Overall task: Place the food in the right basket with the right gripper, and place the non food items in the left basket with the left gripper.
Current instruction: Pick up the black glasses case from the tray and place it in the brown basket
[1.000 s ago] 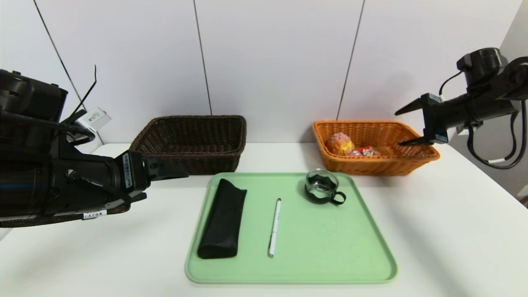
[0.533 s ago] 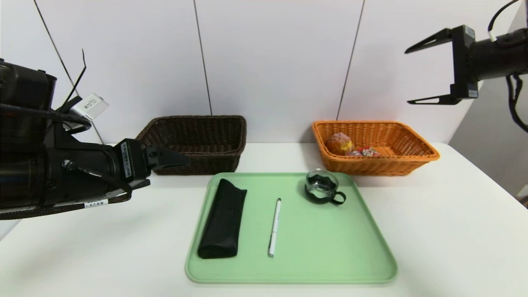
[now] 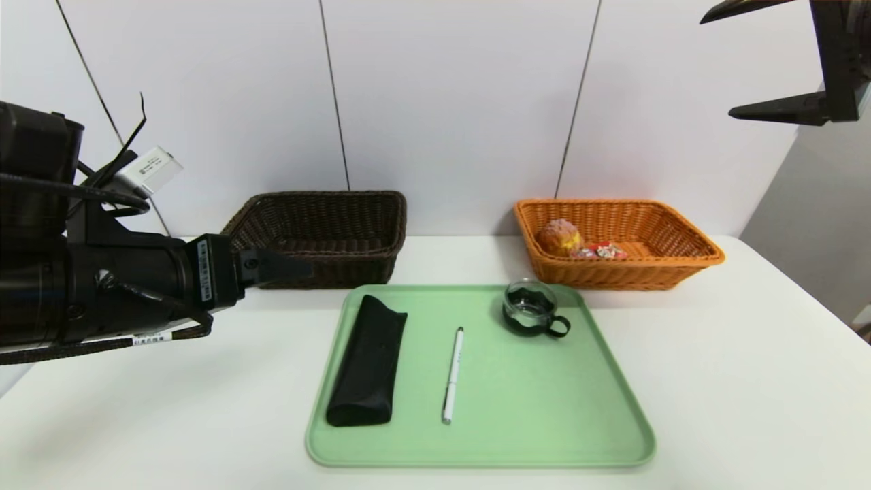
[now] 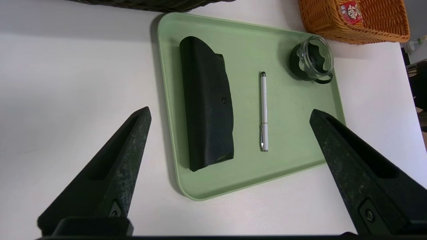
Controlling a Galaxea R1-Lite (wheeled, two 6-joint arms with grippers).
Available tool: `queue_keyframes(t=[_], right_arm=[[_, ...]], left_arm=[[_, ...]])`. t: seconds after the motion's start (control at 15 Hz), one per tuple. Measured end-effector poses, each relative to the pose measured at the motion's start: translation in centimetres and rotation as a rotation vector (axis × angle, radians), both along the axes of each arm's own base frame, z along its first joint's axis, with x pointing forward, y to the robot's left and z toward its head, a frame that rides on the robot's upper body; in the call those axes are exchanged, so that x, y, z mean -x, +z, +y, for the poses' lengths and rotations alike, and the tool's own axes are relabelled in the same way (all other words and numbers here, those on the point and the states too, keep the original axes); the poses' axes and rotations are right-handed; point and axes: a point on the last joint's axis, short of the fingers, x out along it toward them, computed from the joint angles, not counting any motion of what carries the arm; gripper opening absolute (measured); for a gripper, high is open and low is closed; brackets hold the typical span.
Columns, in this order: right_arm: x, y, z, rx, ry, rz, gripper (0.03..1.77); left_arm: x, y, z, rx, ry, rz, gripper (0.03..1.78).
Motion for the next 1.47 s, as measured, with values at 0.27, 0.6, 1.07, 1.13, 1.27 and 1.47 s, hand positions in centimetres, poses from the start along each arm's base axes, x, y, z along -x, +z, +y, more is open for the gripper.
queue_keyframes(t=[0.27, 0.6, 1.07, 1.13, 1.27, 1.47], right_arm=[[0.4, -1.1, 2.0, 0.338, 0.088, -0.055, 1.68], [0.6, -4.0, 3.2, 0.585, 0.234, -0.047, 1.69], [2.5, -7.6, 6.2, 0.619, 0.332, 0.079, 1.69], [2.5, -8.1, 6.5, 0.616, 0.306, 0.115, 1.69], [2.5, -9.3, 6.9, 0.624, 0.286, 0.173, 1.69], [2.6, -10.6, 6.8, 0.626, 0.250, 0.239, 1.69]], left_arm=[[-0.4, 0.3, -0.3, -0.017, 0.032, -0.015, 1.69], [-0.5, -0.1, -2.0, -0.098, 0.083, -0.008, 1.69], [-0.5, 0.7, -4.7, -0.115, 0.026, 0.118, 1.69], [-0.5, 0.8, -5.1, -0.121, 0.023, 0.150, 1.69], [-0.6, 1.0, -6.3, -0.133, 0.023, 0.199, 1.69], [-1.5, 0.3, -8.2, -0.170, 0.010, 0.228, 1.69]])
